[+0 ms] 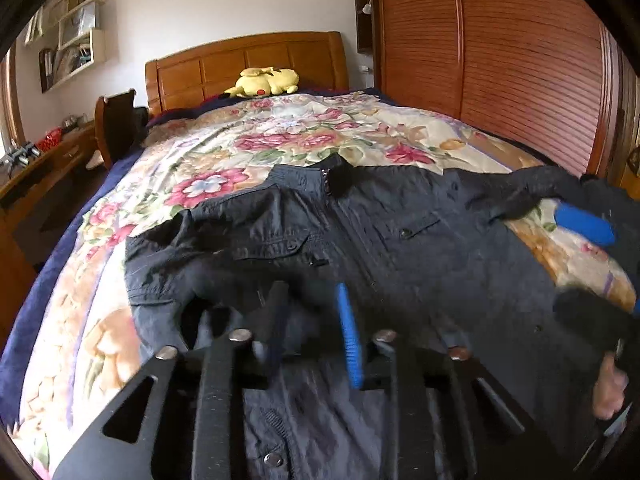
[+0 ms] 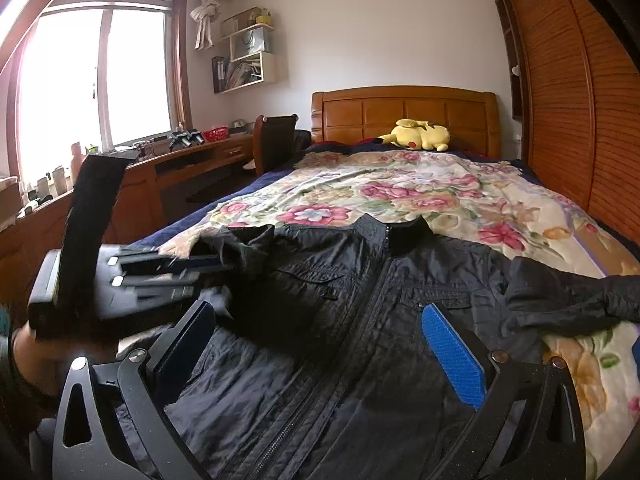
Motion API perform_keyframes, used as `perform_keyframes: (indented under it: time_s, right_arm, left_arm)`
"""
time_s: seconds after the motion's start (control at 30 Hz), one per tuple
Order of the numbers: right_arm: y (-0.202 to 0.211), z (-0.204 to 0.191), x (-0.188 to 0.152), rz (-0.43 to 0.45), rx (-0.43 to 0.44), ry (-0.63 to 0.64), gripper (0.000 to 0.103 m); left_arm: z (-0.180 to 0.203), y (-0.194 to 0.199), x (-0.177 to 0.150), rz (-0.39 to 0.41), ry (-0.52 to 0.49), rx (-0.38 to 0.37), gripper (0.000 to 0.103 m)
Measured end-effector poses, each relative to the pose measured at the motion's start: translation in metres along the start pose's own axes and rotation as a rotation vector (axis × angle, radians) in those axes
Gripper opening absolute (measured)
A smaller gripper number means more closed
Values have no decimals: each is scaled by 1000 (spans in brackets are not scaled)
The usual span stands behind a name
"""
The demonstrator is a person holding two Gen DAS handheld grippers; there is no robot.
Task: Fold large clothes
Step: 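Carry the sleeve across the jacket front with the left tool, then open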
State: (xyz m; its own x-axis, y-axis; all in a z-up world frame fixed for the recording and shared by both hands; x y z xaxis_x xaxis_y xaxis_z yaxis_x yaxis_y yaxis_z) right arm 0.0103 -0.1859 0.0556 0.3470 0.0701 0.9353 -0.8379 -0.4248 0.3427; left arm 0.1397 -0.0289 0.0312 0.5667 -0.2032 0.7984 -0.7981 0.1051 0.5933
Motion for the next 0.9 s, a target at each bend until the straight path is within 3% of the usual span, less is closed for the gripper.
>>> perform_keyframes:
  time_s: [0.17, 0.23, 0.3, 0.37, 0.5, 0.63, 0.9]
  right_arm:
    - [-4, 0, 2, -4, 7, 4, 103]
    - [-7, 0, 2, -8, 15, 4, 103]
    - [-9, 2, 3, -10, 20, 5, 103]
    - [-11, 2, 4, -13, 26, 5, 103]
    - [-16, 0, 6, -21, 34, 4, 103]
    - [-26, -4, 6, -39, 44, 11, 103]
    - [-47, -22, 0, -99, 87, 73, 102]
  left_arm:
    - [-3, 10, -16, 12, -24, 21, 45]
    - [-7, 14, -21, 25, -25, 37, 55]
    - [-12, 17, -26, 41, -23, 56, 74]
    - [-17, 20, -32, 50, -12, 60, 78]
    - [-31, 23, -45, 50, 14, 61, 80]
    - [-51, 29, -57, 76, 60, 112, 80]
    - [-83, 28, -84, 53, 148, 127, 80]
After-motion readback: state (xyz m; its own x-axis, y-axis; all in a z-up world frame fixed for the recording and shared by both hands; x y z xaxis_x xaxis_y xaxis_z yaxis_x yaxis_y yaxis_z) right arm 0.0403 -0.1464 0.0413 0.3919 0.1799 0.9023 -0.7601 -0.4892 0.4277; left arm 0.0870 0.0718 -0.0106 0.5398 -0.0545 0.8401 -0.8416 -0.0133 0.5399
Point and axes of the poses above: each gripper's, at about its wrist camera, not at the fingertips, and y roughly against the way its jaws point, z to its right, x to its top, the point moved 4 cm from there along -y, roughly the way its jaws point, and after that the axes turned 4 degrees about x, right-handed, at the moved point
